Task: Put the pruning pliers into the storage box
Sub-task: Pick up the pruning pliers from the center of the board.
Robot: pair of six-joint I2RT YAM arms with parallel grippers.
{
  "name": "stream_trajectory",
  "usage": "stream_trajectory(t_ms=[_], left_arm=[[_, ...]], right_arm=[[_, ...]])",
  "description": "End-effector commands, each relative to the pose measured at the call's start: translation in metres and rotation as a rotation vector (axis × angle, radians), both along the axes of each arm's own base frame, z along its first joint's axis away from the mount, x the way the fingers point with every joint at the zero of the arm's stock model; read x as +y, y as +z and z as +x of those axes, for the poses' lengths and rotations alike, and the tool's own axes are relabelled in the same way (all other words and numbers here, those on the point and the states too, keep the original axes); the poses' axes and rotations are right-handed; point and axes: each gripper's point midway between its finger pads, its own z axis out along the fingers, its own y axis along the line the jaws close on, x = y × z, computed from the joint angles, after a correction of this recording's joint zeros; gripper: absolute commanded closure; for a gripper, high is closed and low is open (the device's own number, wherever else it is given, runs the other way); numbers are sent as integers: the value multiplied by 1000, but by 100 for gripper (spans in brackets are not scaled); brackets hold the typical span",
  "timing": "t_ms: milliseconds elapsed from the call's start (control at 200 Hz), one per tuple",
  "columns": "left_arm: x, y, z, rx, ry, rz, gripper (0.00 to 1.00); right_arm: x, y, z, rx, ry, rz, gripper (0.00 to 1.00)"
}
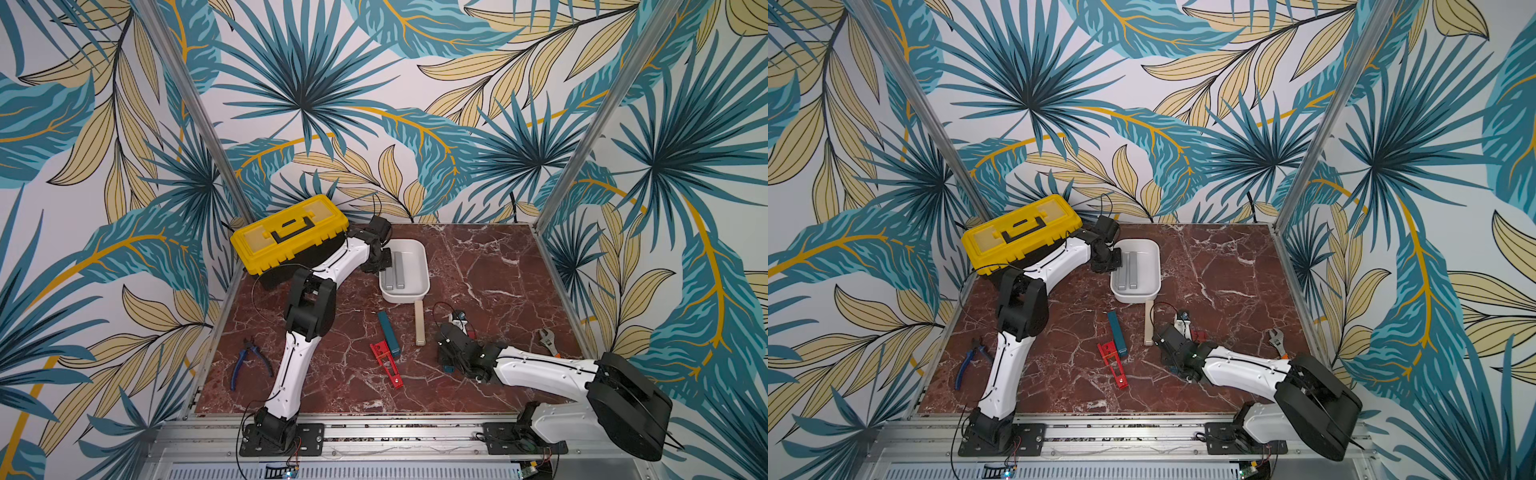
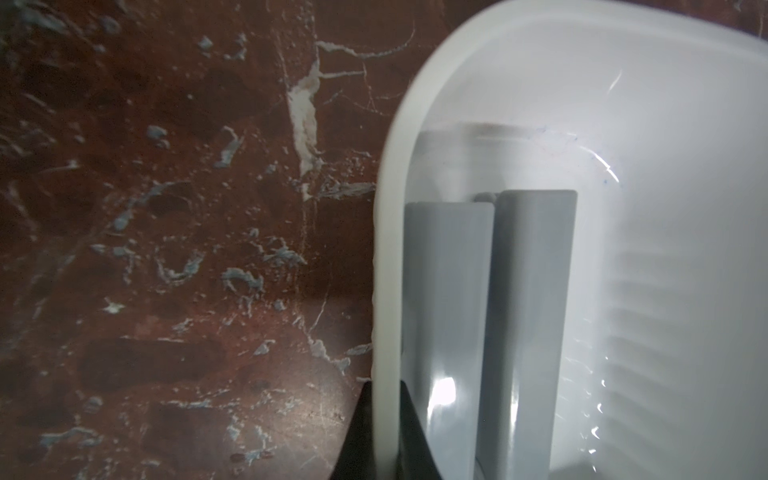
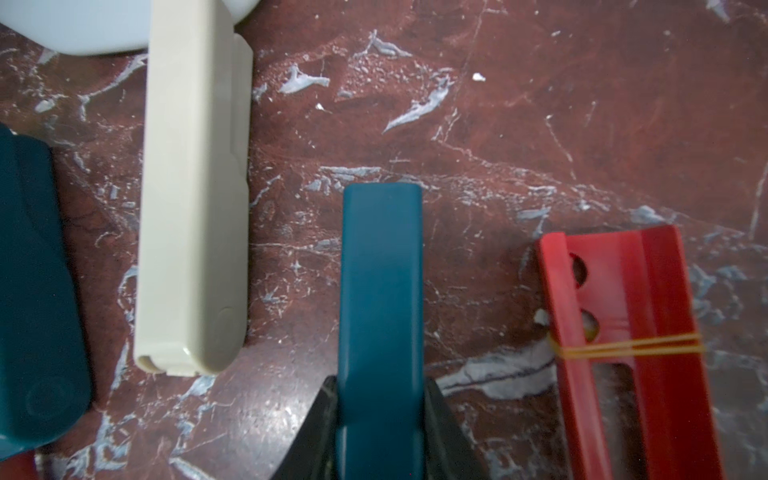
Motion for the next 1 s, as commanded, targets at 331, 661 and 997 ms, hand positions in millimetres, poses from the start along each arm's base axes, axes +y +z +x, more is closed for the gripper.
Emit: stream_trajectory(t_ms=[331, 661, 997], left_arm=[[-8, 8, 6, -23, -7, -25, 100], [-11, 11, 4, -25, -11, -42, 100], [-13, 13, -1, -29, -23, -62, 100]], right_arm=[[4, 34, 0, -12, 39, -3, 100], [23, 100, 25, -128, 109, -10, 100], [64, 140, 63, -183, 192, -31, 100]])
